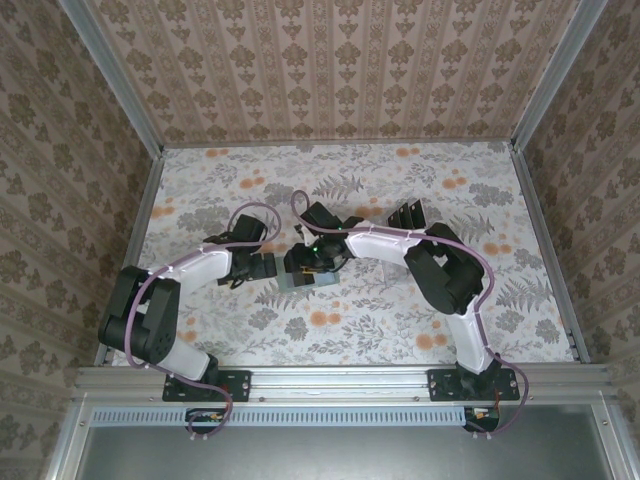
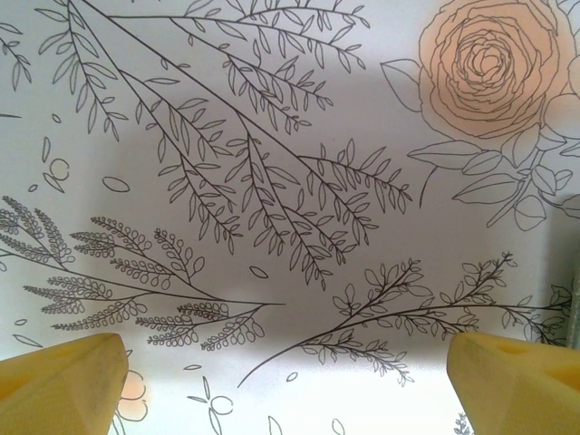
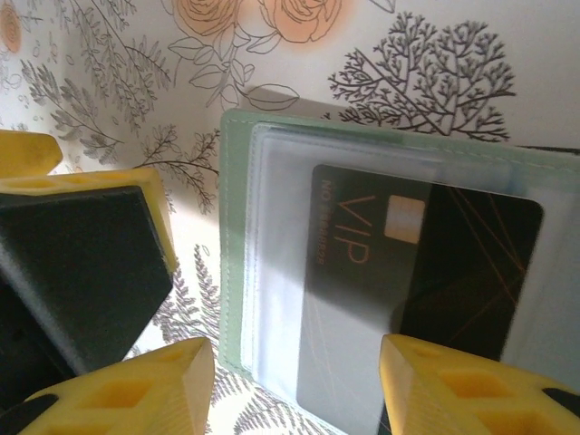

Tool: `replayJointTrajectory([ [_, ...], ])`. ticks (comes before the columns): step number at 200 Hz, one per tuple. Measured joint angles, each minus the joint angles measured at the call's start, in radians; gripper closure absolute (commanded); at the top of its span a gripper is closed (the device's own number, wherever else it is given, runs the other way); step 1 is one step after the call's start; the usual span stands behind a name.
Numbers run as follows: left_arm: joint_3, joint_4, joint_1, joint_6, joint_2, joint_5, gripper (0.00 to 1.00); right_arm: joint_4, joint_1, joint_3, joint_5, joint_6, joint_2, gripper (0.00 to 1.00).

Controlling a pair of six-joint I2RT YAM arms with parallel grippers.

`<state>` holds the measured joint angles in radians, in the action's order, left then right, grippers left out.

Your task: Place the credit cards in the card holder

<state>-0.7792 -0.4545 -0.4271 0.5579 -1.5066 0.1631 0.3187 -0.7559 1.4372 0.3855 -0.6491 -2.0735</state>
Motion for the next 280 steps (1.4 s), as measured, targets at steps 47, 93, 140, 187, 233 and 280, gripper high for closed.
replayJointTrajectory([
  [47, 0.0, 0.01, -0.016, 0.0, -0.015, -0.002, 0.0, 0.079, 0.027, 0.0, -0.08, 0.055, 0.052, 0.82],
  [93, 0.0, 0.014, -0.02, 0.009, -0.038, -0.002, 0.0, 0.133, 0.05, 0.001, -0.13, 0.079, 0.053, 0.93],
  [140, 0.0, 0.021, -0.05, 0.012, -0.045, 0.001, 0.0, 0.138, 0.051, 0.005, -0.144, 0.082, 0.035, 0.93],
  [187, -0.004, 0.021, -0.05, 0.012, -0.05, 0.002, 0.0, 0.138, 0.051, 0.027, -0.143, 0.082, -0.005, 0.94],
  [233, -0.004, 0.021, -0.05, 0.012, -0.051, 0.002, 0.0, 0.139, 0.043, 0.058, -0.139, 0.082, -0.045, 0.94],
  [280, -0.004, 0.021, -0.051, 0.012, -0.052, 0.001, 0.0, 0.138, 0.023, 0.087, -0.124, 0.076, -0.067, 0.94],
])
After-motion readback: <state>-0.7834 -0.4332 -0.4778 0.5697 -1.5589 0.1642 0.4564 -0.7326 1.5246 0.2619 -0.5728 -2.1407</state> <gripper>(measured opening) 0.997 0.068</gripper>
